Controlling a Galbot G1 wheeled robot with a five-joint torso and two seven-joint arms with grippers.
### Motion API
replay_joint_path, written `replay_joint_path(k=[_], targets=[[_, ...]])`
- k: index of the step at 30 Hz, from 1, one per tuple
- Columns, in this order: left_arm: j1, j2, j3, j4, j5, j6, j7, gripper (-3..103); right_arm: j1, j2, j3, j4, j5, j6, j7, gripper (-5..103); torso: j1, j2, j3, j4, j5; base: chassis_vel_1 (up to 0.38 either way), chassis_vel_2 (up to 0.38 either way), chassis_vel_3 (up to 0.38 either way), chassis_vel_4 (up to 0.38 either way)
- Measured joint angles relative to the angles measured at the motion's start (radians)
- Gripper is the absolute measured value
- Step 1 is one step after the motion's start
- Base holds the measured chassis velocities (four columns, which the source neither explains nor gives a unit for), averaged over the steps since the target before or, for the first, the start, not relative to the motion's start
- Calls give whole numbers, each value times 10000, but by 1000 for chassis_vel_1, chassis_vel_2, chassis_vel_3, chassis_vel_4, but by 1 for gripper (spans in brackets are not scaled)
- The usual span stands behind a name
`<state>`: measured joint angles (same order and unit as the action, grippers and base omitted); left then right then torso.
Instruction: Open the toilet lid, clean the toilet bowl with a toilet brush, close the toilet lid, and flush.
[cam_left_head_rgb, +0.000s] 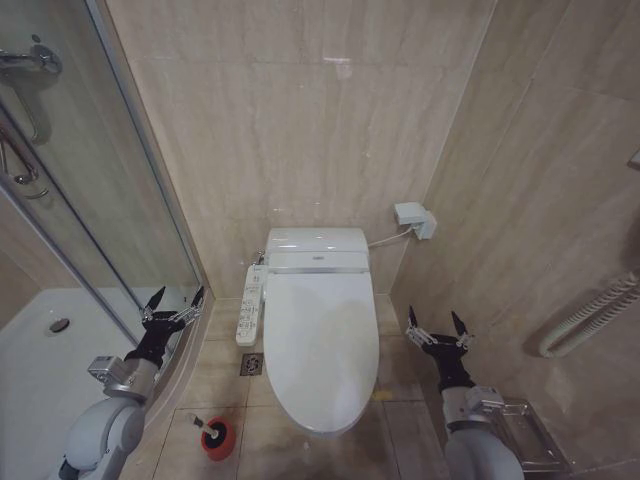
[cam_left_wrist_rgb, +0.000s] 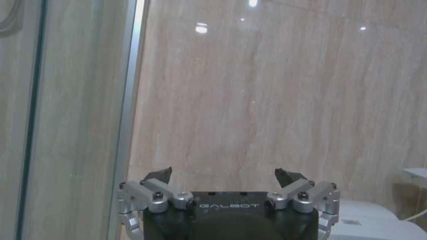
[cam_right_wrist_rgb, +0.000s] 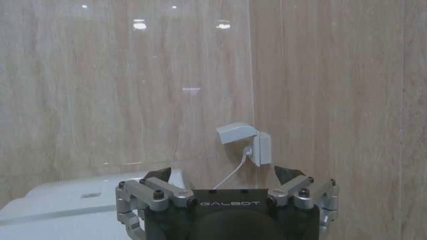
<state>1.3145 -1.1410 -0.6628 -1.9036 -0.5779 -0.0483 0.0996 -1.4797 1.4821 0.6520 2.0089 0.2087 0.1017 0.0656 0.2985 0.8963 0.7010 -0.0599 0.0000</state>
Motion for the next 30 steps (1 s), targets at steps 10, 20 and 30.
replay_joint_path(k=[10,20,30], targets=[[-113,-38,24,182,0,-43,119,100,-1,0,0,0,0,0,0,100,-3,1,-1,0,0,-10,13,11,-7],[-239,-115,198,329,52,-68,173,100,2,0,0,0,1,0,0,100,5,-1,2,1,0,-43,53,43,-36],[-343,-182,396,381,108,-52,197,100,-3,0,0,0,0,0,0,100,-6,1,-2,1,0,-16,28,23,-16]])
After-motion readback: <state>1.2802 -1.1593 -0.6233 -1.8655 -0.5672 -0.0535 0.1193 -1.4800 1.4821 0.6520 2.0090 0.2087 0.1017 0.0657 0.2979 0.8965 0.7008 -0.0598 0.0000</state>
